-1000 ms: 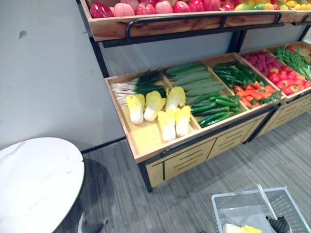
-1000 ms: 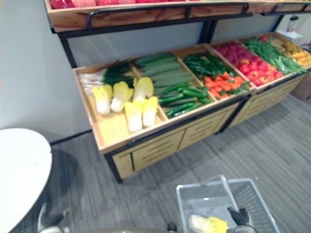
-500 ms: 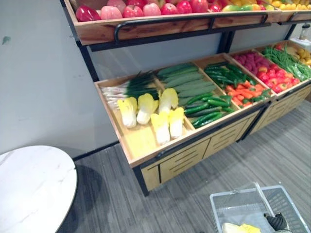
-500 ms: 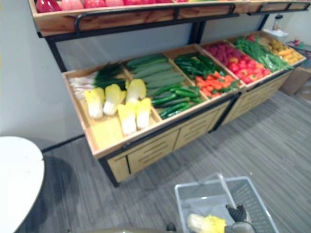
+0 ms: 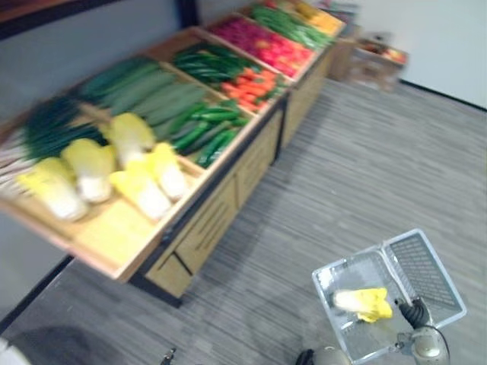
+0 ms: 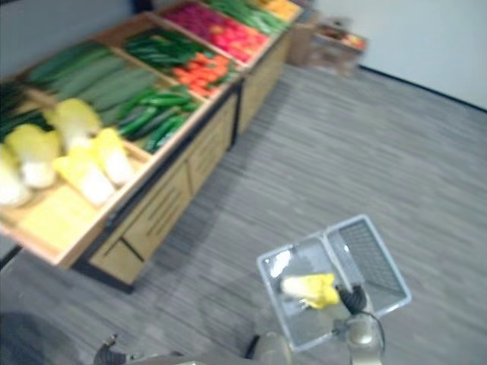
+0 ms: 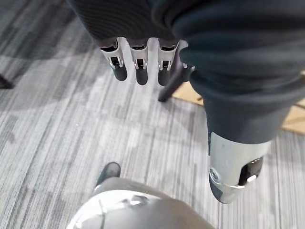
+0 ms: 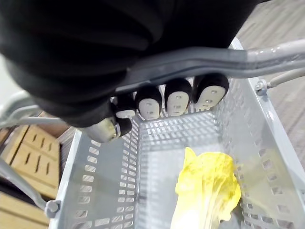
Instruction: Pick vegetable in the basket
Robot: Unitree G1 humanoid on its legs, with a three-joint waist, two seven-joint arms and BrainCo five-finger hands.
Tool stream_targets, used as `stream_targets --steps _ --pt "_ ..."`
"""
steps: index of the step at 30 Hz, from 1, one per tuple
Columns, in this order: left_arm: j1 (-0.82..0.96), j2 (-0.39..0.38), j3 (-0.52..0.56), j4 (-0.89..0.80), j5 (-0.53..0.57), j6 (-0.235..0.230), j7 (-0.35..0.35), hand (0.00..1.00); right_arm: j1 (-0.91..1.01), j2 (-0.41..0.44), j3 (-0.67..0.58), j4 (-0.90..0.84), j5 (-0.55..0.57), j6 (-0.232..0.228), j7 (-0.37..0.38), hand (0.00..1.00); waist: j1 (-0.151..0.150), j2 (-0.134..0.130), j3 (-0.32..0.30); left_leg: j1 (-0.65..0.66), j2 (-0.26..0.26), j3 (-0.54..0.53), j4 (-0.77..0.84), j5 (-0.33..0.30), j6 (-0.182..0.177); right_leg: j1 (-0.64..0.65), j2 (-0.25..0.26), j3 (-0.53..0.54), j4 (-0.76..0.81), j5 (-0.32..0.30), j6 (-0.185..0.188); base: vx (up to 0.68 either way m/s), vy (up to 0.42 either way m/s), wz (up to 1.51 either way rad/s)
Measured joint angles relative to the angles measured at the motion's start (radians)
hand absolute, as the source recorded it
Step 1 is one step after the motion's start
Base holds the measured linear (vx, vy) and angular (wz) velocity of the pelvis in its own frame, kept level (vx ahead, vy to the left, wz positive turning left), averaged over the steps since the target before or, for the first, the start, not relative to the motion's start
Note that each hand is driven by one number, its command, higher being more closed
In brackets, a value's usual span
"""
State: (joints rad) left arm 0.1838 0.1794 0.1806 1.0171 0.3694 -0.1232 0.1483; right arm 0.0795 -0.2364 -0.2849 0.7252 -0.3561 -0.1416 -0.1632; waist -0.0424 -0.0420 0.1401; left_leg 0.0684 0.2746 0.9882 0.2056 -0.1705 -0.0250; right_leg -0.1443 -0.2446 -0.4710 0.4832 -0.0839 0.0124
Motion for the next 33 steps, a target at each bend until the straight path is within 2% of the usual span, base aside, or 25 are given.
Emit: stream_targets --steps 1,2,3,4,5,6,8,11,12,13,14,15,16,17,19,20,21,25,29,31,33 --pt "-0.004 -0.001 0.001 0.000 -0.002 0.000 -0.001 0.00 0.006 0.001 0.007 0.000 -0.003 0.004 0.000 1.00 -0.005 -0.019 -0.003 0.018 0.006 0.052 0.011 0.011 -0.007 0.017 0.004 0.011 -0.054 -0.011 0.022 -0.04 -0.195 -1.03" --pt "-0.005 -0.006 0.002 0.002 -0.002 0.001 0.000 0.00 0.009 -0.004 0.009 0.001 -0.004 0.007 0.000 1.00 -0.010 -0.016 -0.002 0.022 0.011 0.065 0.012 0.015 -0.015 0.023 0.023 0.013 -0.092 -0.015 0.022 -0.07 -0.310 -1.19" --pt "-0.012 -0.024 0.001 0.008 -0.001 0.000 -0.001 0.00 0.022 -0.008 0.010 0.000 -0.005 0.009 -0.001 1.00 -0.008 -0.011 -0.012 0.017 0.025 0.093 0.006 0.025 -0.026 0.041 0.074 0.053 -0.208 -0.011 0.036 -0.10 -0.370 -0.98" --pt "-0.019 -0.029 0.000 0.008 -0.001 -0.003 -0.001 0.00 0.029 -0.004 0.020 0.000 -0.005 0.009 0.000 1.00 -0.007 -0.007 -0.024 0.008 0.029 0.128 0.013 0.043 -0.036 0.072 0.100 0.074 -0.329 -0.029 0.058 -0.08 -0.308 -0.88" --pt "-0.034 -0.039 -0.003 0.016 -0.001 -0.001 -0.001 0.00 0.028 -0.004 0.018 0.001 -0.006 0.013 0.000 1.00 -0.013 0.005 -0.013 0.008 0.037 0.132 0.014 0.053 -0.030 0.073 0.113 0.073 -0.344 -0.025 0.066 -0.10 -0.272 -0.54" --pt "-0.039 -0.048 -0.014 0.015 0.001 0.000 0.001 0.00 0.049 -0.005 0.018 0.000 -0.017 0.022 0.000 1.00 -0.021 0.002 -0.008 0.005 0.046 0.126 0.005 0.078 -0.028 0.077 0.137 0.076 -0.375 -0.002 0.051 -0.10 -0.236 -0.35" --pt "-0.039 -0.051 -0.016 0.016 0.001 0.001 0.003 0.00 0.076 -0.007 0.023 -0.004 -0.038 0.040 -0.001 1.00 -0.016 0.024 -0.022 0.004 0.078 0.126 0.018 0.089 -0.044 0.088 0.180 0.090 -0.421 0.016 0.028 -0.07 -0.237 -0.30" --pt "-0.046 -0.059 -0.015 0.016 0.000 0.003 0.013 0.00 0.126 -0.009 0.038 -0.006 -0.038 0.042 0.000 1.00 -0.020 0.036 -0.027 0.004 0.160 0.111 0.103 0.098 -0.039 0.133 0.240 0.094 -0.480 0.049 -0.009 -0.01 -0.163 -0.14" --pt "-0.044 -0.058 -0.012 0.014 0.002 0.003 0.015 0.00 0.130 -0.009 0.038 -0.012 -0.038 0.042 0.000 1.00 -0.023 0.032 -0.024 0.003 0.173 0.093 0.121 0.099 -0.038 0.139 0.247 0.099 -0.484 0.050 -0.010 -0.02 -0.132 -0.26" --pt "-0.043 -0.058 0.004 0.015 0.002 0.003 0.023 0.00 0.129 -0.009 0.039 -0.020 -0.038 0.042 0.000 1.00 -0.021 0.029 -0.018 -0.002 0.184 0.009 0.163 0.109 -0.026 0.155 0.253 0.128 -0.489 0.052 -0.014 -0.04 -0.058 -0.52" --pt "-0.043 -0.059 0.014 0.011 -0.007 0.003 0.036 0.00 0.123 -0.014 0.039 -0.024 -0.038 0.040 -0.002 1.00 -0.008 0.017 -0.004 -0.033 0.149 -0.170 0.188 0.099 -0.050 0.166 0.238 0.159 -0.488 0.054 -0.018 -0.04 -0.036 -0.61" --pt "-0.043 -0.062 0.014 0.011 -0.013 0.003 0.044 0.00 0.118 -0.020 0.039 -0.024 -0.038 0.039 -0.002 1.00 -0.006 0.008 0.002 -0.047 0.103 -0.282 0.174 0.084 -0.070 0.166 0.228 0.179 -0.483 0.055 -0.018 -0.08 0.029 -0.83" --pt "-0.038 -0.070 0.014 0.012 -0.023 0.002 0.049 0.00 0.106 -0.024 0.038 -0.024 -0.038 0.037 -0.002 1.00 0.004 0.014 0.006 -0.060 0.020 -0.461 0.135 0.058 -0.081 0.167 0.212 0.215 -0.483 0.056 -0.015 -0.06 0.047 -0.71" --pt "-0.033 -0.076 0.014 0.012 -0.037 0.002 0.049 0.00 0.101 -0.025 0.038 -0.024 -0.038 0.034 -0.002 1.00 0.007 0.020 0.006 -0.065 -0.014 -0.524 0.113 0.051 -0.089 0.167 0.209 0.235 -0.485 0.057 -0.008 -0.08 0.087 -0.85" --pt "-0.027 -0.101 0.015 0.013 -0.050 0.002 0.052 0.00 0.109 -0.025 0.037 -0.032 -0.036 0.028 -0.002 1.00 0.018 0.057 0.011 -0.074 -0.074 -0.644 0.007 0.068 -0.084 0.167 0.214 0.261 -0.496 0.059 0.004 -0.07 0.128 -0.47" --pt "-0.028 -0.105 0.014 0.012 -0.050 0.001 0.052 0.00 0.118 -0.028 0.037 -0.046 -0.037 0.027 0.000 1.00 0.018 0.067 0.011 -0.083 -0.079 -0.669 -0.019 0.078 -0.081 0.164 0.217 0.260 -0.498 0.061 0.008 -0.07 0.173 -0.11" --pt "-0.024 -0.108 0.015 0.012 -0.051 0.001 0.052 0.00 0.121 -0.027 0.037 -0.051 -0.037 0.028 0.000 1.00 0.021 0.076 0.010 -0.083 -0.086 -0.706 -0.047 0.056 -0.085 0.163 0.223 0.263 -0.503 0.067 0.017 -0.02 0.190 0.05" --pt "-0.011 -0.096 0.024 0.008 -0.050 0.001 0.054 0.00 0.120 -0.022 0.039 -0.054 -0.037 0.015 0.000 1.00 0.030 0.051 0.011 -0.087 -0.149 -0.698 -0.075 0.035 -0.069 0.169 0.172 0.266 -0.553 0.107 0.070 0.05 0.181 0.00" --pt "-0.001 -0.096 0.023 0.008 -0.050 0.001 0.051 0.00 0.120 -0.024 0.038 -0.054 -0.038 0.005 0.000 1.00 0.037 0.054 0.002 -0.081 -0.195 -0.697 -0.094 0.040 -0.040 0.170 0.137 0.281 -0.574 0.122 0.087 0.12 0.133 -0.03" --pt "-0.002 -0.095 0.023 0.008 -0.051 0.001 0.051 0.00 0.108 -0.025 0.038 -0.053 -0.038 0.003 0.000 1.00 0.050 0.054 0.001 -0.079 -0.210 -0.701 -0.091 0.037 -0.035 0.166 0.128 0.297 -0.575 0.124 0.091 0.13 0.081 -0.26" --pt "-0.002 -0.095 0.021 0.008 -0.052 0.000 0.049 0.00 0.093 -0.025 0.038 -0.050 -0.038 0.003 0.000 1.00 0.050 0.054 0.000 -0.073 -0.220 -0.700 -0.085 0.024 -0.015 0.160 0.113 0.314 -0.560 0.115 0.104 0.10 0.089 -0.28"
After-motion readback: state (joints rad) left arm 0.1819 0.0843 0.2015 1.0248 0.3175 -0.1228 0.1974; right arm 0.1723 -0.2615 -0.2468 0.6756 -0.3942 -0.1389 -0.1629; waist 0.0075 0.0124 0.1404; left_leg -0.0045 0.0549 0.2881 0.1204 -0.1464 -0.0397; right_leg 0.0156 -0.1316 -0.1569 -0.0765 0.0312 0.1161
